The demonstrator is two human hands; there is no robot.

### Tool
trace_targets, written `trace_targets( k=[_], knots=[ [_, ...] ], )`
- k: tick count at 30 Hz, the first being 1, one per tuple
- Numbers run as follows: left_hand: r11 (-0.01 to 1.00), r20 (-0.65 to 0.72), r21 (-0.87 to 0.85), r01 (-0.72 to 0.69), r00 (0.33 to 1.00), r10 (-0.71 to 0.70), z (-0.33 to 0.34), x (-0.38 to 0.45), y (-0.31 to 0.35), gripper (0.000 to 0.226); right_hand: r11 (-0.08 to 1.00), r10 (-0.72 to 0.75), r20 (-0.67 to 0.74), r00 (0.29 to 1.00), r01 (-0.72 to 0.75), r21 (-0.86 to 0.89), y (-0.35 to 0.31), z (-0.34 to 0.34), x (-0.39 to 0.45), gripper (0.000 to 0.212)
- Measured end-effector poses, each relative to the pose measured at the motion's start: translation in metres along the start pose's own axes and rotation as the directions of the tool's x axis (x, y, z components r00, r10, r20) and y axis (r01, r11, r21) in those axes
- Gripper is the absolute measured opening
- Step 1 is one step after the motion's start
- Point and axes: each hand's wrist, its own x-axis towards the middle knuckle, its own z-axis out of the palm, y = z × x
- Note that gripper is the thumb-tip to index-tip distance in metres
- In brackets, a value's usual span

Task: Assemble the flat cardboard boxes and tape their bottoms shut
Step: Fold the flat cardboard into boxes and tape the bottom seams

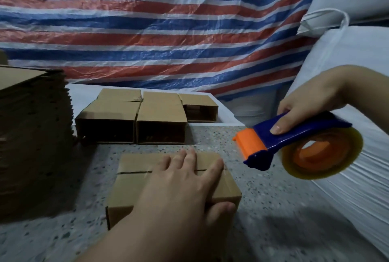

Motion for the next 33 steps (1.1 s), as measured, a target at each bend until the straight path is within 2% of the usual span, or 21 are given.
trace_targets(
  k=[4,7,9,11,13,15,17,22,25,28,32,33],
  knots=[
    [1.000,-0.057,0.003,-0.016,0.998,0.016,0.002,-0.003,-0.001,0.086,0.992,0.092,-0.012,0.996,-0.093,-0.080,-0.010,0.005,-0.003,0.080],
    [1.000,-0.055,0.008,-0.009,0.998,0.009,0.001,-0.002,-0.001,0.078,0.957,0.200,-0.074,0.977,-0.211,-0.198,-0.027,0.010,-0.004,0.082],
    [1.000,-0.043,0.008,-0.007,0.999,0.008,0.000,-0.002,0.000,0.076,0.891,0.233,-0.193,0.953,-0.289,-0.349,-0.038,0.021,0.003,0.073],
    [1.000,-0.051,0.020,-0.003,0.999,0.004,-0.001,-0.003,0.000,0.076,0.777,0.215,-0.295,0.931,-0.347,-0.526,-0.040,0.041,0.018,0.067],
    [1.000,-0.050,0.021,-0.001,0.999,0.002,-0.002,-0.005,0.000,0.076,0.728,0.231,-0.292,0.928,-0.364,-0.581,-0.026,0.067,0.035,0.063],
    [1.000,-0.047,0.018,-0.002,0.999,0.003,-0.004,-0.005,0.000,0.078,0.784,0.228,-0.325,0.918,-0.371,-0.498,-0.002,0.087,0.048,0.067],
    [1.000,-0.047,0.001,-0.020,0.999,0.020,-0.004,-0.004,-0.002,0.082,0.862,0.154,-0.443,0.883,-0.339,-0.377,0.019,0.105,0.062,0.066],
    [0.998,-0.012,-0.050,-0.031,0.999,0.030,-0.006,0.001,-0.004,0.079,0.967,0.096,-0.719,0.688,-0.234,-0.095,0.037,0.167,0.115,0.056],
    [0.998,0.003,-0.057,-0.032,0.999,0.032,-0.006,0.003,-0.006,0.077,0.979,0.142,-0.771,0.621,-0.201,0.018,0.035,0.193,0.144,0.060],
    [0.999,0.005,-0.046,-0.028,1.000,0.028,-0.005,0.003,-0.005,0.077,0.976,0.164,-0.801,0.575,-0.214,0.046,0.033,0.213,0.159,0.059],
    [0.999,0.010,-0.046,-0.029,1.000,0.029,-0.004,0.003,-0.004,0.074,0.945,0.214,-0.780,0.588,-0.326,0.014,0.025,0.210,0.150,0.074],
    [0.998,0.012,-0.046,-0.030,0.999,0.031,-0.005,0.003,-0.004,0.074,0.945,0.219,-0.792,0.570,-0.327,0.025,0.021,0.202,0.142,0.078]
  ],
)
